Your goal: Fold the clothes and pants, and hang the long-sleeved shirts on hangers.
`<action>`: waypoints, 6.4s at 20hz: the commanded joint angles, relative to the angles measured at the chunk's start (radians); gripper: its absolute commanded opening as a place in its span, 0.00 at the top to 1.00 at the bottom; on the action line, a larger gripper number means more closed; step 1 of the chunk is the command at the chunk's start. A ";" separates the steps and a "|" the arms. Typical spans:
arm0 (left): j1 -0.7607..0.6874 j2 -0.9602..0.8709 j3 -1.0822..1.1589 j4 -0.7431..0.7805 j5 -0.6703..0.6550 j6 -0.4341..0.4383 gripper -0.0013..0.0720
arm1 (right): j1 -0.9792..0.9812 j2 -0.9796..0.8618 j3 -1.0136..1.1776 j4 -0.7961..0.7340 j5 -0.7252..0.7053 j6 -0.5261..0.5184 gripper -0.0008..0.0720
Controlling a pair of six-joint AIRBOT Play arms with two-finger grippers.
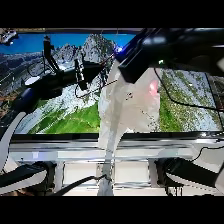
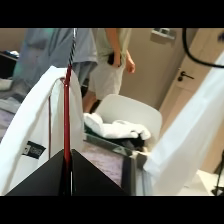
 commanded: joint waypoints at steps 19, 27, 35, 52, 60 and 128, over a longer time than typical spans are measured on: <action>0.015 -0.253 0.000 -0.137 -0.476 -0.009 0.97 | -0.433 0.030 -0.258 0.251 0.081 -0.527 0.05; 0.015 -0.253 0.000 -0.156 -0.501 -0.018 0.96 | -0.433 -0.090 -0.257 0.298 0.089 -0.551 0.95; 0.015 -0.253 0.000 -0.377 -0.495 -0.028 0.20 | -0.433 -0.035 -0.257 0.300 0.090 -0.621 0.96; 0.277 0.116 0.057 -0.141 0.355 -0.204 0.89 | -0.432 0.070 -0.257 0.398 0.038 -0.539 0.96; 0.203 0.511 -0.352 0.834 0.526 -1.314 0.22 | -0.433 0.121 -0.257 0.403 0.043 -0.497 0.96; 0.151 0.346 0.111 0.525 -0.060 -0.594 0.96 | -0.436 0.109 -0.253 0.224 -0.225 -0.192 0.96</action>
